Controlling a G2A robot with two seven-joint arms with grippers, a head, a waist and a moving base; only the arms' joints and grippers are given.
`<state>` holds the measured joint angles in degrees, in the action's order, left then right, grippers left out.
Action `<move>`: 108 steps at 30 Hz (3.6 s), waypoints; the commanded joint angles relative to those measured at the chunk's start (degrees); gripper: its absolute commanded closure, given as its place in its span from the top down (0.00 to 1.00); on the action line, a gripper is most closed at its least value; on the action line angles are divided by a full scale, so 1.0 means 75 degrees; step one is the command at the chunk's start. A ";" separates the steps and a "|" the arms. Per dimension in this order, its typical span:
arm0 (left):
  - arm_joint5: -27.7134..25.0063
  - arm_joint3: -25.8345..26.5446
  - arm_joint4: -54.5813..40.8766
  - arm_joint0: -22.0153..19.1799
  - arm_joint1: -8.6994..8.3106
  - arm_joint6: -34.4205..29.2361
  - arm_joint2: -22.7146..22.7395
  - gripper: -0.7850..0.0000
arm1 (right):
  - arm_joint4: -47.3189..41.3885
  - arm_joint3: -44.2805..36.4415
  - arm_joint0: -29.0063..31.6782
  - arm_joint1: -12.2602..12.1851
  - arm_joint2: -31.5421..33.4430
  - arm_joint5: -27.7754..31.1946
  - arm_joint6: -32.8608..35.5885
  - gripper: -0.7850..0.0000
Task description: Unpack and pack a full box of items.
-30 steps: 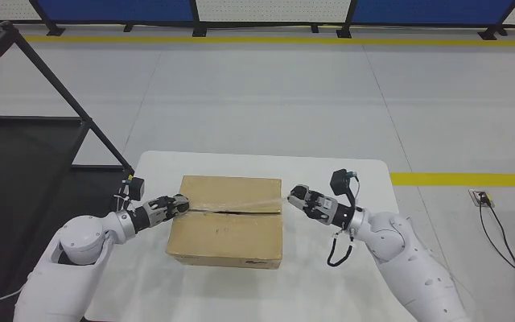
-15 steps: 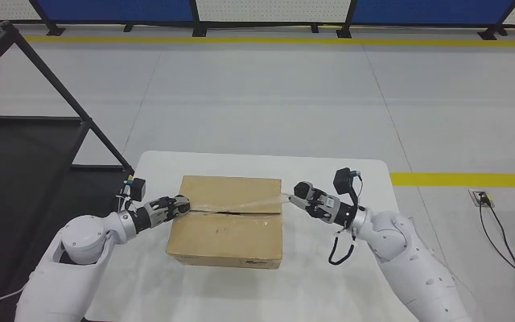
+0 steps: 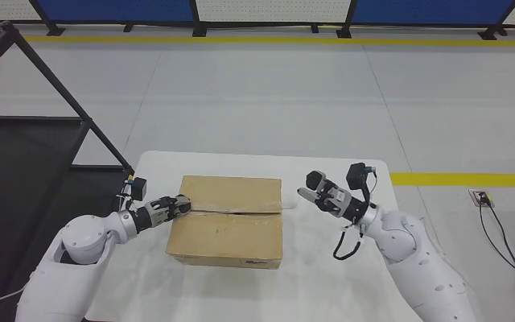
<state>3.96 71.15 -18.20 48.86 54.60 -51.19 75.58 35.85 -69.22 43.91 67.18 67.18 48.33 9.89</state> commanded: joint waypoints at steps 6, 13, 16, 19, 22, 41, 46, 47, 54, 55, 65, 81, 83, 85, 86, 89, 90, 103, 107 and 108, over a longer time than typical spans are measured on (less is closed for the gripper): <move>-0.0026 0.0034 -0.0027 0.0052 -0.0003 0.0023 0.0039 0.00 | -0.0863 0.0144 -0.0466 0.0193 -0.0791 0.0423 0.0560 1.00; -0.0052 0.0108 -0.0092 0.0100 -0.0003 0.0032 0.0077 0.00 | -0.2979 0.0869 -0.1034 0.0373 -0.1618 0.0299 0.2432 1.00; -0.0046 0.0121 -0.0098 0.0107 -0.0003 0.0033 0.0084 0.00 | -0.3989 0.0970 -0.1110 0.0371 -0.1813 0.0168 0.3502 1.00; -0.0067 0.0125 -0.0106 0.0110 -0.0002 0.0025 0.0090 0.00 | -0.4743 0.1003 -0.1147 0.0336 -0.1889 -0.0158 0.4433 1.00; -0.0062 0.0125 -0.0095 0.0100 -0.0001 0.0014 0.0083 0.00 | -0.5150 0.1001 -0.1186 0.0301 -0.1913 -0.0531 0.5111 1.00; -0.0139 0.0087 -0.0147 0.0054 0.0022 0.0041 0.0060 0.00 | -0.5860 0.0753 -0.1310 0.0375 -0.1910 -0.1798 0.4985 1.00; -0.0183 0.0143 -0.0214 0.0077 0.0026 0.0086 0.0096 0.00 | -0.6939 0.1107 -0.1618 0.0479 -0.2034 -0.2686 0.5864 1.00; -0.0186 0.0149 -0.0228 0.0085 0.0025 0.0094 0.0111 0.00 | -0.7007 0.1223 -0.1684 0.0492 -0.2034 -0.2808 0.5917 1.00; -0.0254 0.0260 -0.0307 0.0115 0.0017 0.0126 0.0211 0.00 | -0.7034 0.1714 -0.2040 0.0656 -0.2371 -0.3354 0.6326 1.00; -0.0281 0.0275 -0.0346 0.0124 0.0016 0.0143 0.0242 0.00 | -0.7046 0.1760 -0.2075 0.0688 -0.2420 -0.3336 0.6312 1.00; -0.0619 0.0469 -0.0834 0.0513 -0.0061 0.0404 0.0920 0.00 | -0.7080 0.2227 -0.2508 0.1062 -0.2962 -0.3311 0.6214 1.00; -0.1009 0.0971 -0.1573 0.1767 -0.0210 0.0527 0.2178 0.00 | -0.6612 0.3227 -0.3454 0.2078 -0.4231 -0.3455 0.5383 1.00; -0.1041 0.1002 -0.1648 0.1909 -0.0220 0.0510 0.2287 0.00 | -0.6494 0.3435 -0.3583 0.2236 -0.4389 -0.3529 0.5197 1.00; -0.1074 0.1019 -0.1708 0.2030 -0.0226 0.0490 0.2371 0.00 | -0.6543 0.3583 -0.3659 0.2398 -0.4513 -0.3482 0.5149 1.00; -0.1088 0.1016 -0.1715 0.2083 -0.0230 0.0486 0.2408 0.00 | -0.6569 0.3690 -0.3716 0.2471 -0.4556 -0.3457 0.5150 1.00; -0.1122 0.1018 -0.1796 0.2217 -0.0237 0.0461 0.2506 0.00 | -0.6595 0.3953 -0.3860 0.2690 -0.4680 -0.3348 0.5068 1.00; -0.1131 0.1021 -0.1814 0.2255 -0.0239 0.0453 0.2538 0.00 | -0.6617 0.4027 -0.3894 0.2761 -0.4715 -0.3277 0.5049 1.00; -0.1192 0.0998 -0.2030 0.2629 -0.0267 0.0313 0.2889 0.00 | -0.7392 0.5273 -0.4251 0.3649 -0.4946 -0.2693 0.5649 1.00; -0.1100 0.0898 -0.1896 0.2551 -0.0279 0.0213 0.2845 0.00 | -0.7616 0.5712 -0.4320 0.3823 -0.4885 -0.2480 0.5881 1.00; -0.1087 0.0875 -0.1860 0.2513 -0.0280 0.0206 0.2822 0.00 | -0.7643 0.5824 -0.4341 0.3850 -0.4857 -0.2408 0.5880 1.00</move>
<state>-4.31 77.89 -32.47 67.97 52.51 -49.57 96.91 -21.28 -26.35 11.50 95.90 30.56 29.81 53.89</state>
